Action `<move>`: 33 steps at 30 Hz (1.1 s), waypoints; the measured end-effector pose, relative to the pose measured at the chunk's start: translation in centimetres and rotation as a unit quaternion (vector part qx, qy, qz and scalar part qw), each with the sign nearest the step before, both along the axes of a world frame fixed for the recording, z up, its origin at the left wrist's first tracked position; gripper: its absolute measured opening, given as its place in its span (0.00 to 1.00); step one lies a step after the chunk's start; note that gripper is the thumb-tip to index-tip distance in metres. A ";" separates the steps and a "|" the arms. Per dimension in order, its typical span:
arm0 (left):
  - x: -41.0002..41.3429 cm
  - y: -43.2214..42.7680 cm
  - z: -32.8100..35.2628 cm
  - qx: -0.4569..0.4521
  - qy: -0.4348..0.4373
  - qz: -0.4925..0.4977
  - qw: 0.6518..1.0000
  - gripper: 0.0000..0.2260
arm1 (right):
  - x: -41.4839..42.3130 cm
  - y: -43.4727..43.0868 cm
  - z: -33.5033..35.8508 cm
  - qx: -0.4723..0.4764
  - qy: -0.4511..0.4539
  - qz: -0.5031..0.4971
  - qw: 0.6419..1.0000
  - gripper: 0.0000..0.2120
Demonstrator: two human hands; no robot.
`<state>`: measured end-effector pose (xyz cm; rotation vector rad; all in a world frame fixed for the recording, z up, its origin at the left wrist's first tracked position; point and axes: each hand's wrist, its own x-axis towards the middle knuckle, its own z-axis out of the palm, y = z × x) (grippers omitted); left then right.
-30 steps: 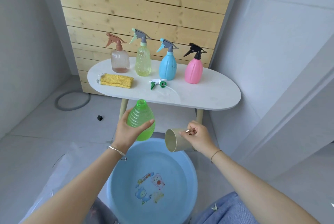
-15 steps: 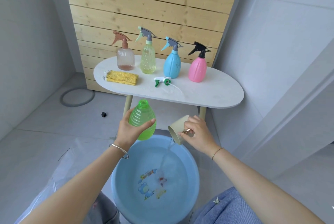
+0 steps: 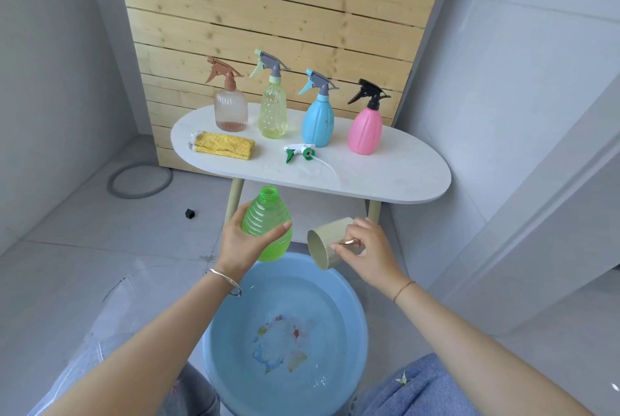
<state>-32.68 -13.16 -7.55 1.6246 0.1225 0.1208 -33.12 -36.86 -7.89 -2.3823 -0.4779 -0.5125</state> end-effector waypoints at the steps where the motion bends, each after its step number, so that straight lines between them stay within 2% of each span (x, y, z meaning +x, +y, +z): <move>1: 0.1 -0.1 0.0 0.000 -0.001 0.001 1.000 0.26 | 0.0 -0.2 0.1 0.047 0.022 -0.013 0.999 0.22; 4: 0.6 -0.4 -0.1 0.005 -0.004 -0.001 1.000 0.27 | 0.3 -1.1 0.3 0.200 0.096 -0.064 0.973 0.24; 7: 1.8 -1.0 0.0 0.011 -0.002 -0.005 1.000 0.27 | 1.2 -2.5 1.0 0.361 0.144 -0.077 0.918 0.22; 12: 3.8 -2.0 0.5 0.029 -0.019 -0.027 0.999 0.24 | 4.1 -5.6 3.7 0.526 0.118 -0.119 0.834 0.20; 14: 4.9 -2.4 0.8 0.022 -0.018 -0.033 0.999 0.27 | 6.0 -6.9 4.5 0.564 0.105 -0.145 0.806 0.20; 17: 6.2 -3.2 0.9 -0.001 -0.016 -0.024 1.000 0.33 | 8.7 -8.5 5.4 0.593 0.105 -0.185 0.776 0.20; 20: 7.5 -4.4 1.0 -0.015 -0.025 -0.006 1.000 0.26 | 11.6 -9.7 5.7 0.613 0.115 -0.219 0.750 0.20; 23: 8.3 -5.0 0.8 -0.014 -0.030 0.000 0.999 0.26 | 13.7 -9.9 5.2 0.626 0.116 -0.235 0.735 0.20; 28: 9.5 -5.7 0.6 -0.025 -0.027 -0.001 0.999 0.25 | 16.2 -9.7 3.6 0.634 0.137 -0.257 0.717 0.20; 33: 10.2 -6.2 0.5 -0.029 -0.030 0.001 0.999 0.26 | 17.4 -9.9 2.1 0.624 0.154 -0.259 0.721 0.20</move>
